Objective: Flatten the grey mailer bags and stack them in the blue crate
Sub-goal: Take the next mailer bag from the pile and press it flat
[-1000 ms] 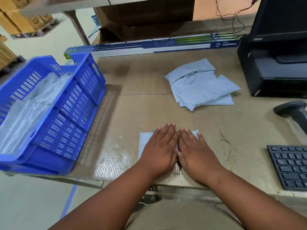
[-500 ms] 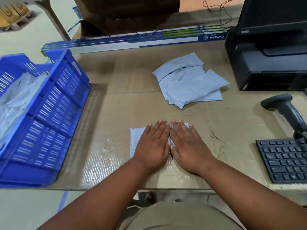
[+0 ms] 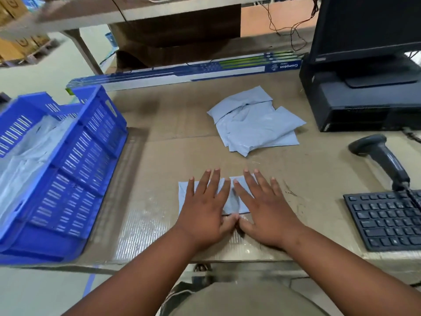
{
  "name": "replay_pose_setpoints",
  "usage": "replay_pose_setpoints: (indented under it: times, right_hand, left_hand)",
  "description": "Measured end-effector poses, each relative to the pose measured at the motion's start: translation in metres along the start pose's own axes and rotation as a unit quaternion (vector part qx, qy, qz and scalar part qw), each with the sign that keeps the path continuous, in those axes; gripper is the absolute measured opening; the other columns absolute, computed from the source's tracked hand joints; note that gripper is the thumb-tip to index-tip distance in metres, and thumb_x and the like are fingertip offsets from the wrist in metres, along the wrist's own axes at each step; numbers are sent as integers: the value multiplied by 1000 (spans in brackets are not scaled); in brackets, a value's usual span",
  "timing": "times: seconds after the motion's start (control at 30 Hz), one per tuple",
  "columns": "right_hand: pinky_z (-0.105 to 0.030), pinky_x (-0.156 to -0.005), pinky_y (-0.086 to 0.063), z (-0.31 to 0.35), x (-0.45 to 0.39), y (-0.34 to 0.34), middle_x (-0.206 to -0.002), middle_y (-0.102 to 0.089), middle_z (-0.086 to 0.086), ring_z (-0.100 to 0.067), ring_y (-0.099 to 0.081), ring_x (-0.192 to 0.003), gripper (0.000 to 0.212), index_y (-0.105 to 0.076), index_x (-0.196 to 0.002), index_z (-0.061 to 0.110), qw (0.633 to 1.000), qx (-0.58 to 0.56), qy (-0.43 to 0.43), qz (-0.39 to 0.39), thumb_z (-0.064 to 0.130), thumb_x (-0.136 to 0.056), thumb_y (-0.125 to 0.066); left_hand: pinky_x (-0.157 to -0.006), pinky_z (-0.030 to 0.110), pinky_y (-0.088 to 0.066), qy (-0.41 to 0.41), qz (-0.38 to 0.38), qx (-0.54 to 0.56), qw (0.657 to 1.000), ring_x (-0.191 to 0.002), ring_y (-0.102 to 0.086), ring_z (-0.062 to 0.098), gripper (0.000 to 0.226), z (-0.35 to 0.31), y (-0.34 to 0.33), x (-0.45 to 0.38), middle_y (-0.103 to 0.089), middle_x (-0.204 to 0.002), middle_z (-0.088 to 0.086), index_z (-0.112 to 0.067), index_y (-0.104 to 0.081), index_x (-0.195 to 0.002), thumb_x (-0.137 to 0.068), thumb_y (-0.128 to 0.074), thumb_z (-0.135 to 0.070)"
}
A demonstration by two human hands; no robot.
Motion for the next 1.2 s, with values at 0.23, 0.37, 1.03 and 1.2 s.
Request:
replay_pose_setpoints:
  times: [0.23, 0.37, 1.03, 1.2]
  right_hand:
    - [-67, -126, -11, 6, 9, -16, -177, 12, 2, -27, 13, -163, 92, 3, -168, 40, 1000, 16, 25, 2, 78, -94, -35]
    - [-65, -127, -9, 5, 8, -18, -178, 8, 2, -28, 8, -164, 91, 3, -168, 41, 1000, 15, 24, 12, 78, -94, -34]
    - [-61, -128, 1, 72, -20, -13, -177, 16, 4, -20, 20, -161, 88, 8, -168, 36, 994, 21, 106, 15, 71, -98, -31]
    - [-62, -128, -6, 69, -23, -22, -178, 5, 3, -23, 8, -164, 88, 3, -169, 35, 994, 10, 107, 11, 68, -98, -36]
  left_hand:
    - [-124, 67, -11, 22, 22, -7, 999, -163, 12, 28, 94, 4, -30, 18, 12, -177, 5, -26, 0, -170, -99, -24, -82]
    - [-125, 67, -10, 16, 26, 3, 1000, -164, 11, 28, 94, 4, -33, 15, 9, -177, 6, -26, -2, -170, -98, -23, -82]
    - [-127, 56, -17, 67, 21, 17, 997, -164, 2, 21, 87, 48, -26, 62, 8, -178, 1, -27, -1, -170, -102, -26, -75]
    - [-128, 55, -16, 64, 21, 8, 998, -164, 0, 23, 86, 49, -33, 59, 4, -178, 4, -23, -5, -170, -103, -28, -72]
Point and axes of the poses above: each hand's wrist, its own x-axis away from the middle knuckle, its own y-axis out of the back of the hand, z = x × y, the point moved 8 cm from there along -x, towards the middle knuckle
